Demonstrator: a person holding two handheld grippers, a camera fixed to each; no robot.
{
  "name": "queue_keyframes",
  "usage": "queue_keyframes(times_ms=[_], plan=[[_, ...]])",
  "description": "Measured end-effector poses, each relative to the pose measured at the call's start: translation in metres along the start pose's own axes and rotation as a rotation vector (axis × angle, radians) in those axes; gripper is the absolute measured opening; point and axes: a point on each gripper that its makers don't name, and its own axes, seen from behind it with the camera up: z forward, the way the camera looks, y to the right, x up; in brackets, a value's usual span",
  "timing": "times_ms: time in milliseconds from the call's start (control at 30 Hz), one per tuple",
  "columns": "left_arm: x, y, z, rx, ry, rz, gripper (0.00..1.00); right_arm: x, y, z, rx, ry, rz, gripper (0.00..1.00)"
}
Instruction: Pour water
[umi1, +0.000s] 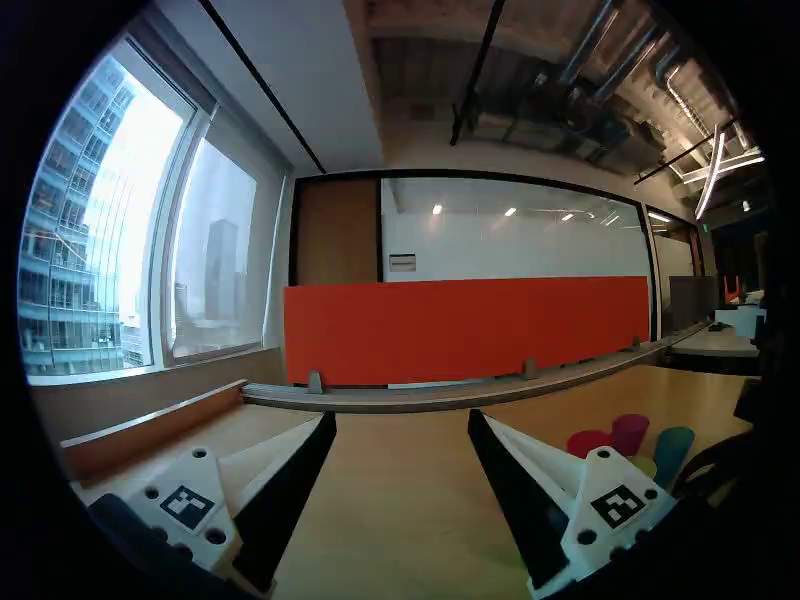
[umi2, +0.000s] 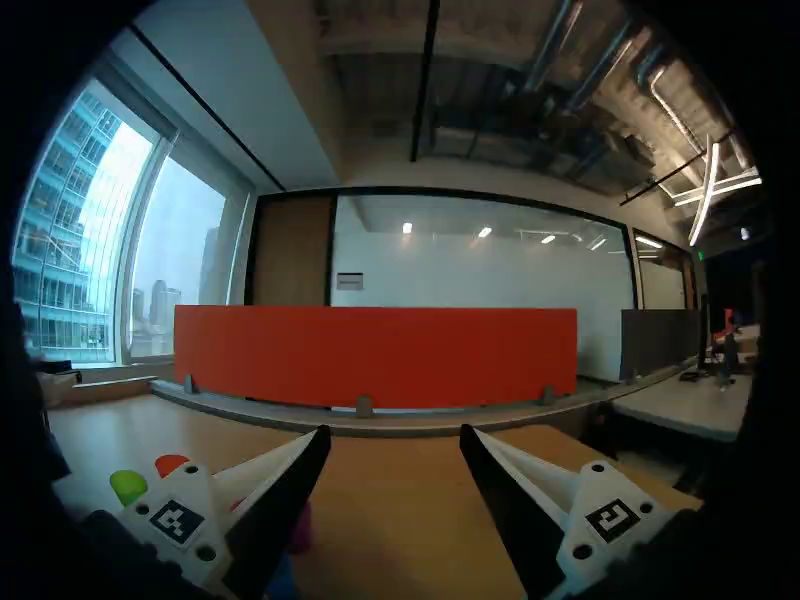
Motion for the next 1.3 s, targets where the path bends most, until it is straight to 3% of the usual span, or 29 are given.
queue_keyframes(times_ms=[300,500,867,1300], plan=[[-0.024,0.002,0.001,0.005,-0.013,0.018,0.98,-0.005,-0.01,-0.004,0.018,-0.01,0.029,1.0],[-0.036,-0.005,0.002,0.014,-0.015,0.019,0.98,-0.013,-0.012,-0.005,0.011,-0.027,0.032,1.0],[-0.06,-0.016,0.007,0.016,-0.039,-0.003,0.98,-0.017,-0.011,-0.005,-0.004,-0.046,0.039,1.0],[-0.075,-0.016,0.011,0.005,-0.062,-0.03,0.98,-0.015,-0.019,-0.002,0.005,-0.046,0.021,1.0]])
